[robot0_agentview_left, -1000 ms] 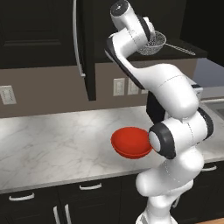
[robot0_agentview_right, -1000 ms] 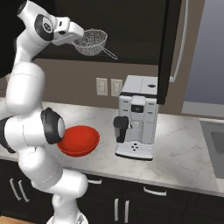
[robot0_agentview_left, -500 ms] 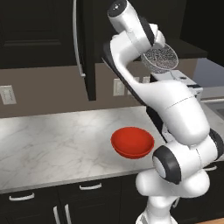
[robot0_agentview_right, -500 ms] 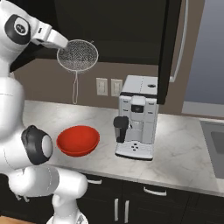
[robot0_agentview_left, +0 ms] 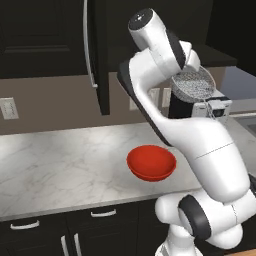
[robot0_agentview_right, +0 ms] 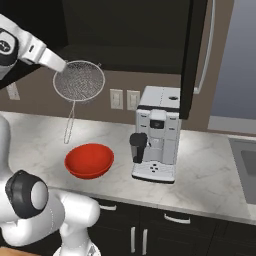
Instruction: Open the cabinet and setup a tea strainer by placing it in the bowl upright.
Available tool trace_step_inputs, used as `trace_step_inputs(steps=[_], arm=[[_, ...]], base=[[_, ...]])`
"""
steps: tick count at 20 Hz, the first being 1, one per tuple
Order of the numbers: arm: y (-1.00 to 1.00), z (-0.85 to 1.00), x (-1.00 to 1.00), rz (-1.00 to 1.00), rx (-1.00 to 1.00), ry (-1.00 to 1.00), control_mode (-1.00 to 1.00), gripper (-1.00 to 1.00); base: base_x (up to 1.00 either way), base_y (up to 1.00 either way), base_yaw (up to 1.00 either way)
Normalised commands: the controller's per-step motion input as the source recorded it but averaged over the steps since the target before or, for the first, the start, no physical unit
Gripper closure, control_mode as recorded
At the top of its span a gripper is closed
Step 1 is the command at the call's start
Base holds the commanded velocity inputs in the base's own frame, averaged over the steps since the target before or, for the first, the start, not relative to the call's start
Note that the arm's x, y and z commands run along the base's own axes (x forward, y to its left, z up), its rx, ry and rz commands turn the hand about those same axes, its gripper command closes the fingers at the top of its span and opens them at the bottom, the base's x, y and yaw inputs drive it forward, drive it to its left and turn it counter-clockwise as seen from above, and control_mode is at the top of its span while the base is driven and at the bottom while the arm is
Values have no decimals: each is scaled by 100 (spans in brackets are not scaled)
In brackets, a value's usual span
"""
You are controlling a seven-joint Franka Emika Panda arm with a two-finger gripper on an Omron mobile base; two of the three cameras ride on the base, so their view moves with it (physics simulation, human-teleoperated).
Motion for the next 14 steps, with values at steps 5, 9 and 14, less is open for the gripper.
trace_step_inputs(steps=[5,9,14], arm=[[-40,-64,-16,16,0,0,-100,100],[-29,-58,0,23,-1,15,-100,100],[0,-51,-2,21,-11,31,-100,100]], base=[[0,0,0],[0,0,0],[0,0,0]])
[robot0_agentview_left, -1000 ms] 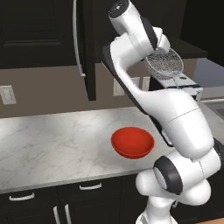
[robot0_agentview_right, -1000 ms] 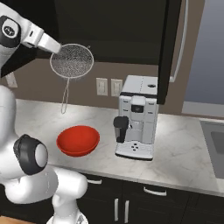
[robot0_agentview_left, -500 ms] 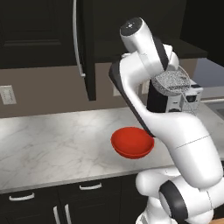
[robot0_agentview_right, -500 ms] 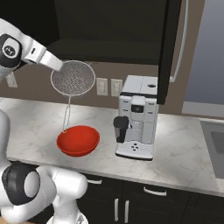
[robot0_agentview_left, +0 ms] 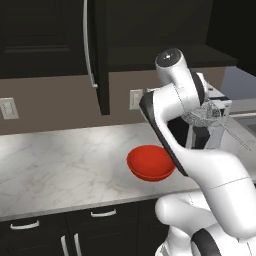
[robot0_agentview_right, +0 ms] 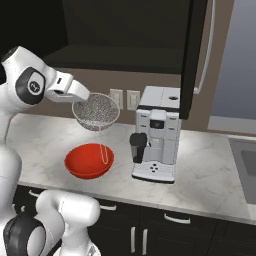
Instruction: Open the cabinet and setup a tea strainer by placing it in the bowl upright.
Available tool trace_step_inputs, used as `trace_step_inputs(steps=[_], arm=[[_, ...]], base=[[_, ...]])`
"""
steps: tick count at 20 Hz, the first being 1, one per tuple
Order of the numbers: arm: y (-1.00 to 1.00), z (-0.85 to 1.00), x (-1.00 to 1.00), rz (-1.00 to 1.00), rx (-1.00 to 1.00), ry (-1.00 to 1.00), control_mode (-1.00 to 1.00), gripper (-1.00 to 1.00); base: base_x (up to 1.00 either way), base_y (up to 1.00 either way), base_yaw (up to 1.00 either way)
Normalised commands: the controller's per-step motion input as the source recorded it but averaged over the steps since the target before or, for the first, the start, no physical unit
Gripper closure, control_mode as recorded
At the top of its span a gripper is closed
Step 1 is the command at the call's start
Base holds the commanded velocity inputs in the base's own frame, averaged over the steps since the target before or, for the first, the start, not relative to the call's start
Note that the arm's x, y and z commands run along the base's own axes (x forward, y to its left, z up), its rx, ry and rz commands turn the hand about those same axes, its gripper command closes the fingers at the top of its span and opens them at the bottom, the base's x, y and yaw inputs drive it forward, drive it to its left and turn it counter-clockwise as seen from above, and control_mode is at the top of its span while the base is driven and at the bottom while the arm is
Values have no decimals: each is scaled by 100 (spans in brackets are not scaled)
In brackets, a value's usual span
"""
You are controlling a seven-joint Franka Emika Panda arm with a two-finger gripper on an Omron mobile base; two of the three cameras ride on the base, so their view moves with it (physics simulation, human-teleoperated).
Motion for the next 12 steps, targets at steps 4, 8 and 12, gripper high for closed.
trace_step_inputs(steps=[4,8,12], arm=[[1,-72,-9,16,-16,21,-100,100],[15,-85,0,12,-16,13,-100,100],[29,-83,0,8,-10,2,-100,100]], base=[[0,0,0],[0,0,0],[0,0,0]])
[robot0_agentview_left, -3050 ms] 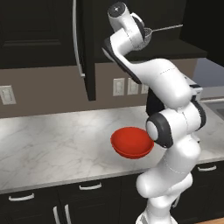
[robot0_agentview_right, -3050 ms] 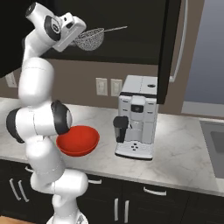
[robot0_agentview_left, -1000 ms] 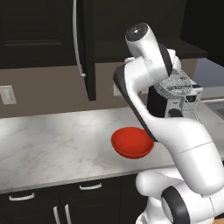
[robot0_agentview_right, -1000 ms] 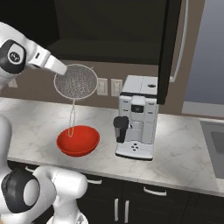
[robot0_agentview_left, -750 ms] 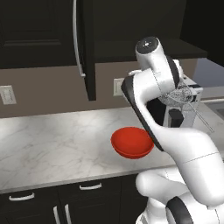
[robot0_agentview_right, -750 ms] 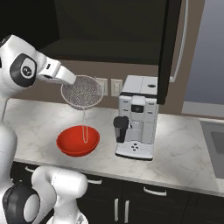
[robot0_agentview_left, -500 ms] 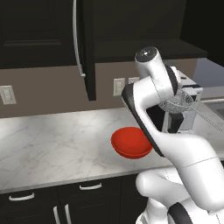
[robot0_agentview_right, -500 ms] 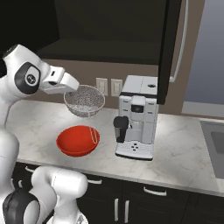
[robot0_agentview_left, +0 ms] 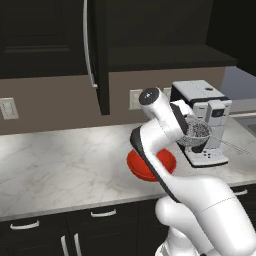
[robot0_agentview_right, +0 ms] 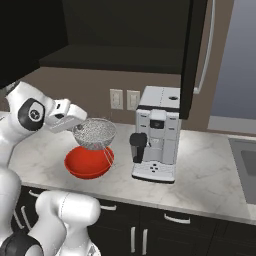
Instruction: Open the cabinet and setup a tea strainer by placing it in the bowl upright.
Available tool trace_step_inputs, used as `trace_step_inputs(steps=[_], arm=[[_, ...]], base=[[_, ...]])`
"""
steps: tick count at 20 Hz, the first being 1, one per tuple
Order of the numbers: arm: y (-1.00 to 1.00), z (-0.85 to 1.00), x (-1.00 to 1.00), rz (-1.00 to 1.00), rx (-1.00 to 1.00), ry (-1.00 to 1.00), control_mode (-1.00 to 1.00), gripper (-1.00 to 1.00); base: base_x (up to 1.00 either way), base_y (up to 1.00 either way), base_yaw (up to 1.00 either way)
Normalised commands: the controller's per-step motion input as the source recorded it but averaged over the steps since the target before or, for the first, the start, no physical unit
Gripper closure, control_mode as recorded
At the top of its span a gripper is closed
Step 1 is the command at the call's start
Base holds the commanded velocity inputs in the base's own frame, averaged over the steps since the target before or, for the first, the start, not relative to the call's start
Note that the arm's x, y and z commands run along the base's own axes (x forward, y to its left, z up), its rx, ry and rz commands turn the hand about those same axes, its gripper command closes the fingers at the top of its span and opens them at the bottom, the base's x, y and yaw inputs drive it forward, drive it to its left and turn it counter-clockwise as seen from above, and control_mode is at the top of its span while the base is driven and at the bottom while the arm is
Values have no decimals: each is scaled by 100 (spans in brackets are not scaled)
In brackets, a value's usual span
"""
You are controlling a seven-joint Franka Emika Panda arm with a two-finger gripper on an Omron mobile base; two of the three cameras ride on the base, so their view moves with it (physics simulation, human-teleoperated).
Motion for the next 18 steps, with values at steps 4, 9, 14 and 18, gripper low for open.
trace_step_inputs(steps=[4,9,14,18], arm=[[28,-69,0,8,-2,1,-100,100],[24,-50,5,8,0,1,-100,100],[39,-44,15,7,0,0,-100,100],[55,-40,6,4,0,0,-100,100]], base=[[0,0,0],[0,0,0],[0,0,0],[0,0,0]])
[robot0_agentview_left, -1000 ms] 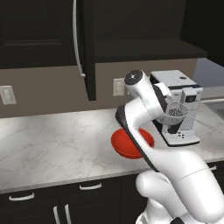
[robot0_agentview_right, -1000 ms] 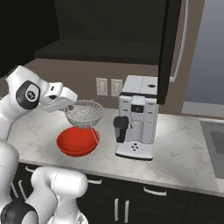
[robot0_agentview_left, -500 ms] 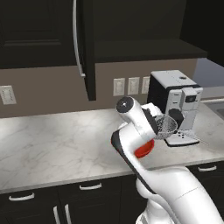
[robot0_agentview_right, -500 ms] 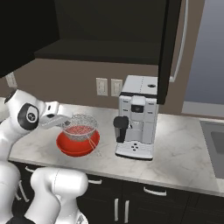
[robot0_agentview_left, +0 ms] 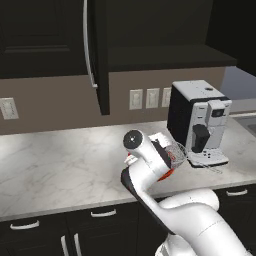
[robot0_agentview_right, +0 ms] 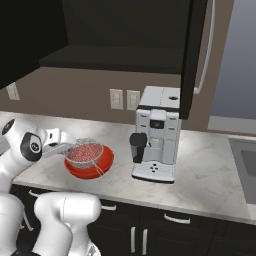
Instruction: Open the cabinet and setup a tea strainer by placing it in the bowl upright.
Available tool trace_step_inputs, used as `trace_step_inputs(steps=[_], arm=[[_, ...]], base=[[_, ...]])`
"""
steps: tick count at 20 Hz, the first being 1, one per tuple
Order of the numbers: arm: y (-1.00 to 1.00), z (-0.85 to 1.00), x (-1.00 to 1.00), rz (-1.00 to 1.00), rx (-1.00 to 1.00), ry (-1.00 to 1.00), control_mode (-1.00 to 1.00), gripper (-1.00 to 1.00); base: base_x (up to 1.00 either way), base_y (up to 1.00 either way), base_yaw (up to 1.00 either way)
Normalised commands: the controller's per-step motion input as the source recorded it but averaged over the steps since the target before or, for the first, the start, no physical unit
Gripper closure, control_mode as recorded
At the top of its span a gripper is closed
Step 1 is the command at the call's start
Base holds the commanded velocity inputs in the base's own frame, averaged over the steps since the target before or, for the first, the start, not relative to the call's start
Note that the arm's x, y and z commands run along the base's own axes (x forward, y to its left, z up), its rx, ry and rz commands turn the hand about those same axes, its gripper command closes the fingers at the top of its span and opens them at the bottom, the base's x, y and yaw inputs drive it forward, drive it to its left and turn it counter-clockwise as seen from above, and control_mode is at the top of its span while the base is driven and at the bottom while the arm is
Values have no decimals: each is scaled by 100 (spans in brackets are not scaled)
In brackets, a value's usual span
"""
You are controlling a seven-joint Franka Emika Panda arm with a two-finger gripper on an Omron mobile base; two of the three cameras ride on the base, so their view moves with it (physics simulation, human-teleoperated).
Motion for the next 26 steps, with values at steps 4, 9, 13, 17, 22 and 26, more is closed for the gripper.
trace_step_inputs(steps=[4,9,13,17,22,26], arm=[[57,-29,4,2,0,0,-100,100],[32,-14,7,0,0,0,-100,100],[0,-1,8,0,0,0,-100,100],[0,0,3,0,0,0,-100,100],[-1,0,8,0,0,-1,-100,100],[-8,-13,19,0,0,-5,-100,100]], base=[[0,0,0],[0,0,0],[0,0,0],[0,0,0],[0,0,0],[0,0,0]])
